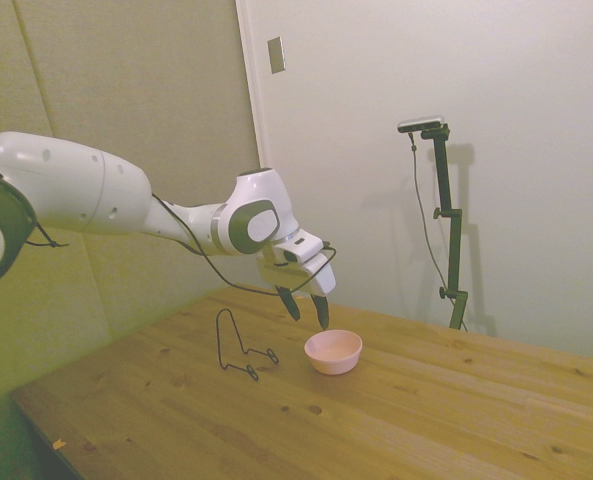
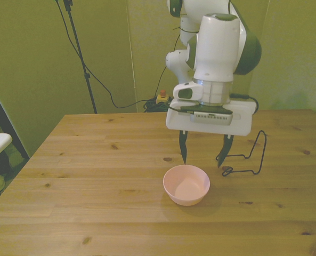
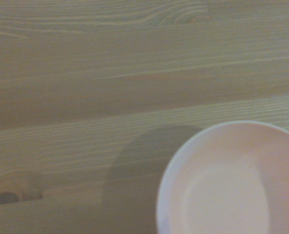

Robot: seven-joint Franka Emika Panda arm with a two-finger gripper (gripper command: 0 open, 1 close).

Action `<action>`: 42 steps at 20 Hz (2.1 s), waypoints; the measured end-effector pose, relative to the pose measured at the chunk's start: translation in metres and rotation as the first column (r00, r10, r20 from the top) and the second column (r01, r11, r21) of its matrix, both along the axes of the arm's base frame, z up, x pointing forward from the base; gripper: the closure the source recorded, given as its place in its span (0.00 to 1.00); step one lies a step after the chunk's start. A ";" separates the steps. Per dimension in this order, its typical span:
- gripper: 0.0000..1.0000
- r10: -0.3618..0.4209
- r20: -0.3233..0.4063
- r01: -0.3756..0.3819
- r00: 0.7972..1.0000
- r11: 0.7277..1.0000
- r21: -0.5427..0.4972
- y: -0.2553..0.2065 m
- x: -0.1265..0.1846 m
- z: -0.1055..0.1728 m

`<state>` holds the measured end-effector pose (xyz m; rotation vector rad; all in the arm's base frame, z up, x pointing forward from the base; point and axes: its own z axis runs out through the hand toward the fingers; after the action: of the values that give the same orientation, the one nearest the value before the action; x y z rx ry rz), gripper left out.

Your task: Load the bowl

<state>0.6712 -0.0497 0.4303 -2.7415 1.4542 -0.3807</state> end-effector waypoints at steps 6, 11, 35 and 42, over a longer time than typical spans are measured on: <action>0.00 -0.008 -0.035 0.008 0.999 1.000 -0.011 0.010 0.022 -0.045; 1.00 -0.028 -0.041 0.027 0.999 0.999 -0.024 -0.004 0.028 -0.058; 1.00 -0.047 -0.046 0.047 0.998 0.999 0.006 -0.021 0.027 -0.056; 1.00 -0.042 -0.043 0.043 0.998 0.999 0.027 -0.025 0.028 -0.050</action>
<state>0.6992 -0.0743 0.3807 -2.7174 1.5176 -0.3028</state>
